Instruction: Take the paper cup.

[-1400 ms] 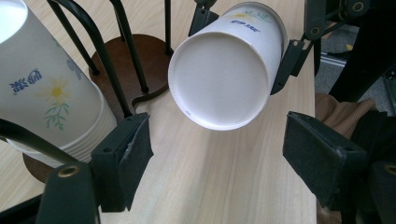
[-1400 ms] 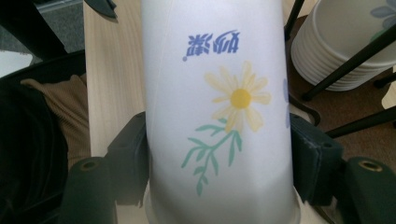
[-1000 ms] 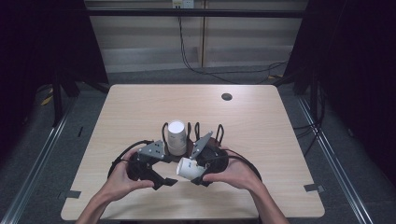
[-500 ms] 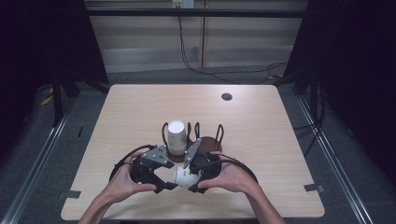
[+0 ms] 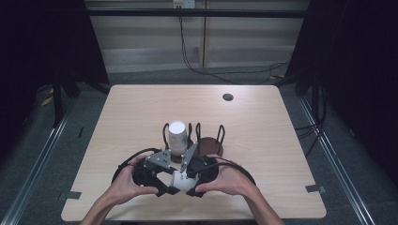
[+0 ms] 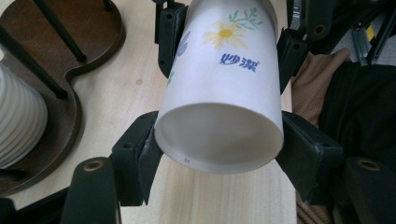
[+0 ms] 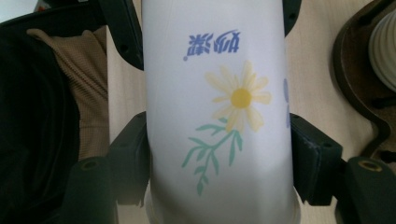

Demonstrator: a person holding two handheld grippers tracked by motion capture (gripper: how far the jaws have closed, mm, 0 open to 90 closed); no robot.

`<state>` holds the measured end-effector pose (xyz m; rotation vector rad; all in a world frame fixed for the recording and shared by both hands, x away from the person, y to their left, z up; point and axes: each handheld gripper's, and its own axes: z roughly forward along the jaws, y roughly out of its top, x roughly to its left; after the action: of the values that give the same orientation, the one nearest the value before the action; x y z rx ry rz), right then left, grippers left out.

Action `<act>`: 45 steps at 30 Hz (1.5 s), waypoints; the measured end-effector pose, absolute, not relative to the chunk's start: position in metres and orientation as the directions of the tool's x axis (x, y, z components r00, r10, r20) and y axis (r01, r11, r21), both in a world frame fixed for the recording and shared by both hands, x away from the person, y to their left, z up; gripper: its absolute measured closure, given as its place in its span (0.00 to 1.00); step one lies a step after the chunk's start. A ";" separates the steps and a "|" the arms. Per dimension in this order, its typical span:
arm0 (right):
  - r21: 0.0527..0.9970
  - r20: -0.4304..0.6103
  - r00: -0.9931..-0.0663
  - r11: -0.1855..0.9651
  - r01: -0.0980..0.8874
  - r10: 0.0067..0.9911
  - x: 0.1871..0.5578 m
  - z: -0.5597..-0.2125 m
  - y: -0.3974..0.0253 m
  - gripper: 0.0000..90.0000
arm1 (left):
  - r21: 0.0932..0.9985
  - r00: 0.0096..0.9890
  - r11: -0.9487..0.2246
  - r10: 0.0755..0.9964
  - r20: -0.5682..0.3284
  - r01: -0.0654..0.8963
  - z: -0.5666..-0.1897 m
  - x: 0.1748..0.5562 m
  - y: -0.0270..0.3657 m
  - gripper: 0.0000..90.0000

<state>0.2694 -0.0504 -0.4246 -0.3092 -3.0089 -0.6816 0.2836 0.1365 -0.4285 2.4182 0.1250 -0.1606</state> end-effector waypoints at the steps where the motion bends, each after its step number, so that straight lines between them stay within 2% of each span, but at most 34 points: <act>1: 0.427 0.094 -0.979 0.881 0.203 0.179 0.270 -0.425 -0.050 0.36 | 0.643 0.988 -0.755 0.039 -0.149 0.127 -0.428 0.283 0.136 0.37; 12: 0.438 0.103 -0.982 0.879 0.189 0.159 0.268 -0.426 -0.048 0.36 | 0.648 0.991 -0.756 0.011 -0.131 0.094 -0.427 0.280 0.134 0.38; 16: 0.467 0.106 -0.983 0.865 0.185 0.153 0.268 -0.425 -0.048 0.36 | 0.654 0.991 -0.749 0.027 -0.133 0.108 -0.425 0.278 0.133 0.36; 26: 0.473 0.126 -0.979 0.858 0.199 0.158 0.269 -0.427 -0.048 0.36 | 0.655 0.988 -0.745 0.036 -0.151 0.127 -0.426 0.279 0.134 0.40; 34: 0.500 0.148 -0.973 0.836 0.226 0.175 0.272 -0.428 -0.053 0.28 | 0.665 0.987 -0.734 0.041 -0.158 0.138 -0.426 0.280 0.136 0.41; 35: 0.508 0.147 -0.971 0.827 0.239 0.190 0.273 -0.427 -0.055 0.24 | 0.668 0.986 -0.731 0.042 -0.160 0.140 -0.426 0.280 0.137 0.41; 37: 0.518 0.139 -0.972 0.823 0.234 0.189 0.274 -0.427 -0.058 0.22 | 0.674 0.986 -0.725 0.047 -0.162 0.145 -0.426 0.280 0.138 0.41; 45: 0.553 0.163 -0.964 0.790 0.264 0.208 0.277 -0.422 -0.067 0.18 | 0.703 0.984 -0.692 0.071 -0.161 0.164 -0.426 0.282 0.142 0.41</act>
<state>0.2769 -0.0666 -0.4221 -0.3813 -2.8837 -0.9120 0.2821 0.1416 -0.4263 2.3362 0.1629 -0.1543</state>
